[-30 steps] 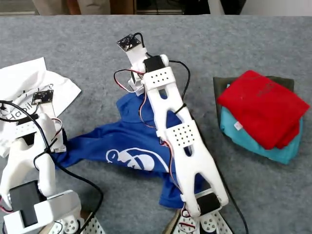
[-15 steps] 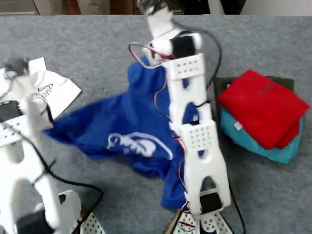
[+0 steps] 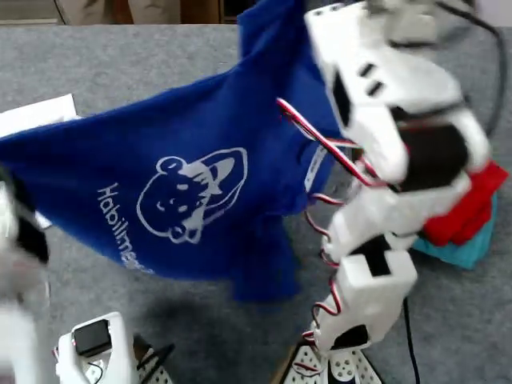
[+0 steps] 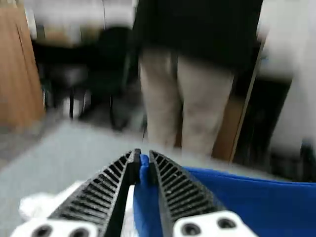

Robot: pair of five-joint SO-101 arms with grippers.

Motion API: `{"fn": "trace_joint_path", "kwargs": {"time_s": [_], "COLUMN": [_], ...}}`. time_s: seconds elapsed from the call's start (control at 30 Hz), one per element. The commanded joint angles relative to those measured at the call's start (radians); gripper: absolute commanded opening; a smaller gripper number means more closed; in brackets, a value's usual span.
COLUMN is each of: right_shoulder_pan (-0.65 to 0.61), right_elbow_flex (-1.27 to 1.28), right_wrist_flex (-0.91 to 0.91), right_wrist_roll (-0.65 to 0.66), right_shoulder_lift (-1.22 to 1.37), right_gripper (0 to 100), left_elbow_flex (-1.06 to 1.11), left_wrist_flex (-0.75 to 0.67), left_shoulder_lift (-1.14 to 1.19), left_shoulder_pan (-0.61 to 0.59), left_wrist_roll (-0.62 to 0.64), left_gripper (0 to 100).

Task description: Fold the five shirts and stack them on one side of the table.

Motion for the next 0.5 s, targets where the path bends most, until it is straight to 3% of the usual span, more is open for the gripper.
{"fn": "trace_joint_path", "kwargs": {"time_s": [0.0,0.47], "right_shoulder_pan": [0.027,0.028], "right_elbow_flex": [-0.05,-0.033], "right_wrist_flex": [-0.072,-0.161], "right_wrist_roll": [-0.002,-0.002], "right_shoulder_lift": [-0.125,-0.308], "right_gripper": [0.4,0.4], "left_elbow_flex": [-0.069,-0.242], "left_wrist_flex": [-0.041,-0.044], "left_shoulder_lift": [-0.041,-0.113], "left_shoulder_pan": [-0.002,-0.002], "left_wrist_roll": [0.034,0.034], "left_gripper": [2,2]}}
